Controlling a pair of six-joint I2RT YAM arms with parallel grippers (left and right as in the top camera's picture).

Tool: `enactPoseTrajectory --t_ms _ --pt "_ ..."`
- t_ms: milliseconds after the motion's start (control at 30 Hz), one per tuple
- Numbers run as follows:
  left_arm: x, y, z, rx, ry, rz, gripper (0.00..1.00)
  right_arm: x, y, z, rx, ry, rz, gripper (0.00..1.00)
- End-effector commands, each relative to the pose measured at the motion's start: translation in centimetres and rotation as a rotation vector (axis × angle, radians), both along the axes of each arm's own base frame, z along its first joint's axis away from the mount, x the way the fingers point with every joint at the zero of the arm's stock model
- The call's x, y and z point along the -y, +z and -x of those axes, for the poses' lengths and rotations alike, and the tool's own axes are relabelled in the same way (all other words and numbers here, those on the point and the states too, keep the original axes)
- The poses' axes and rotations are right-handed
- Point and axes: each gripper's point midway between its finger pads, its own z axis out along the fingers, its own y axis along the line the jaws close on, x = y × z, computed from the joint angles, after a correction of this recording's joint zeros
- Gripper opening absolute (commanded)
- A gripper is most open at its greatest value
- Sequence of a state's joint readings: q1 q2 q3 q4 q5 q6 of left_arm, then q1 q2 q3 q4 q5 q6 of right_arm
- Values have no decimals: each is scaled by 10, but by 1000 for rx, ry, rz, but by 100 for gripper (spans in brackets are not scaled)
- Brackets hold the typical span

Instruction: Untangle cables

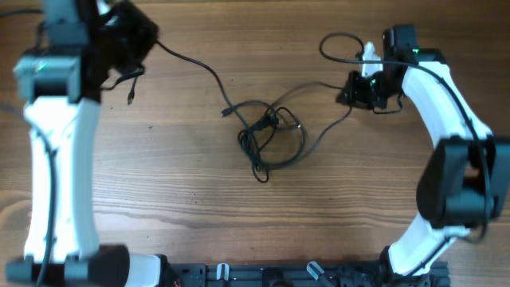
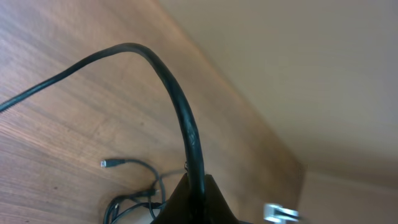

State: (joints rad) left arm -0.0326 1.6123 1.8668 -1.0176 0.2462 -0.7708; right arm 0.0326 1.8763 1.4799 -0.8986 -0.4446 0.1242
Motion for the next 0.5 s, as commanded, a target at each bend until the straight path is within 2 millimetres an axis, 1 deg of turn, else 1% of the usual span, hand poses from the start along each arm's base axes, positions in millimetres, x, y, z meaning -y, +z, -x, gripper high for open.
enactPoseTrajectory --t_ms 0,67,100,133,167,333,367,400,467 --pt "5 -39 -22 -78 -31 -29 4 -31 69 5 193 73 -7 71" --pt "1 -51 -32 -91 -18 -40 4 -40 79 11 212 90 -6 78" --pt "-1 -55 -38 -88 -9 -48 4 -45 79 15 203 102 -6 83" --pt "-4 -55 -42 -77 1 -54 4 -50 77 19 182 102 -9 84" --pt "-6 -55 -45 -69 6 -59 4 -53 76 23 164 100 -12 84" --pt "-19 -42 -61 11 43 -63 4 -90 68 54 88 199 -12 82" --pt "-25 -40 -63 22 54 -63 4 -98 67 60 80 224 -12 81" --pt "-34 -38 -65 30 76 -60 4 -109 64 67 71 256 -12 79" --pt "-53 -38 -66 25 131 -42 4 -131 64 82 76 354 -37 76"
